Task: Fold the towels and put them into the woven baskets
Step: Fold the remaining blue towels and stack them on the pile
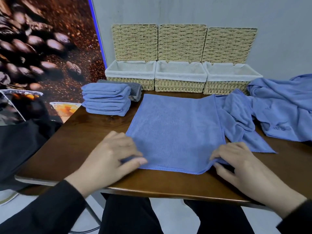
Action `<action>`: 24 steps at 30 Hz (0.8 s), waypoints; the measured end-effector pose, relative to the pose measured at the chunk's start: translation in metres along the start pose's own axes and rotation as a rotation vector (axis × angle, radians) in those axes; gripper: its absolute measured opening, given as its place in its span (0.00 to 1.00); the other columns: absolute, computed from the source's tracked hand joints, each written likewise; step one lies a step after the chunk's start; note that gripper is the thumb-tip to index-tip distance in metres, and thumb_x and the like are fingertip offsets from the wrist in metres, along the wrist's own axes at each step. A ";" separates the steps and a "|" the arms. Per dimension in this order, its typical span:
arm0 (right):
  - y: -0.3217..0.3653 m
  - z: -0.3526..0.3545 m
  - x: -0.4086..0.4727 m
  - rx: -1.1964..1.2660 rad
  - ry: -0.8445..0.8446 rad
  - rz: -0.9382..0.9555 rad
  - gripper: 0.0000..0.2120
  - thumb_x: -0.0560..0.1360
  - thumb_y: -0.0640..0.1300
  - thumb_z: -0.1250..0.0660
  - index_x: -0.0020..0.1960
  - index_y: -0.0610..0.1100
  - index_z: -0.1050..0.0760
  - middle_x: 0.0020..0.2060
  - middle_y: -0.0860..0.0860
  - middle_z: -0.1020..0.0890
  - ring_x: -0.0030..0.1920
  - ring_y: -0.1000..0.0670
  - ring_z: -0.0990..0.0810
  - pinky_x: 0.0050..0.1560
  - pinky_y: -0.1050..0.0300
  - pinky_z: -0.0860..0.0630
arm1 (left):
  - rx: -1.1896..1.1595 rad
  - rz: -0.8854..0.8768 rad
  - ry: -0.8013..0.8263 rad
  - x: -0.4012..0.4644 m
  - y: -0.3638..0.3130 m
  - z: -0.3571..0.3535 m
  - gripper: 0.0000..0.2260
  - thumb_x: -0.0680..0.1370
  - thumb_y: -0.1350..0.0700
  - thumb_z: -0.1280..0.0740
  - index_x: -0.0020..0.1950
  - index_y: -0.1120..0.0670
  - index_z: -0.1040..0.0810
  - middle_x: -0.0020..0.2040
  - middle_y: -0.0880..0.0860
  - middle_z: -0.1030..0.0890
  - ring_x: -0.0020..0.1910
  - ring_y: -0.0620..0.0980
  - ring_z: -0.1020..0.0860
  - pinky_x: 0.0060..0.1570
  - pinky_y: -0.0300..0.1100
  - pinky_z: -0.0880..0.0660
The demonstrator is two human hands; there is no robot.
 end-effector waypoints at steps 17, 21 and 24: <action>0.048 -0.005 0.064 0.222 -0.098 0.073 0.16 0.80 0.47 0.33 0.40 0.61 0.35 0.36 0.63 0.32 0.39 0.63 0.30 0.50 0.64 0.37 | -0.252 0.175 -0.083 0.049 -0.059 -0.024 0.06 0.78 0.48 0.37 0.43 0.36 0.26 0.39 0.38 0.25 0.37 0.38 0.25 0.37 0.33 0.32; 0.035 -0.002 0.074 0.198 -0.084 0.010 0.22 0.79 0.52 0.30 0.37 0.70 0.39 0.37 0.68 0.29 0.38 0.64 0.31 0.48 0.66 0.38 | -0.336 0.239 -0.292 0.052 -0.053 0.007 0.09 0.79 0.49 0.39 0.40 0.45 0.24 0.34 0.39 0.28 0.35 0.38 0.28 0.37 0.28 0.35; -0.002 0.001 0.073 0.162 -0.081 -0.115 0.17 0.78 0.51 0.28 0.36 0.64 0.31 0.34 0.62 0.27 0.36 0.59 0.29 0.42 0.63 0.39 | -0.364 0.337 -0.450 0.056 -0.044 0.034 0.16 0.82 0.54 0.33 0.35 0.40 0.22 0.28 0.38 0.29 0.30 0.34 0.30 0.32 0.27 0.36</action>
Point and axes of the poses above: each hand's wrist, its own x-axis towards the middle knuckle, its own z-axis out of the back of the hand, y = z × x, the point moved 4 cm from there along x, towards the middle knuckle
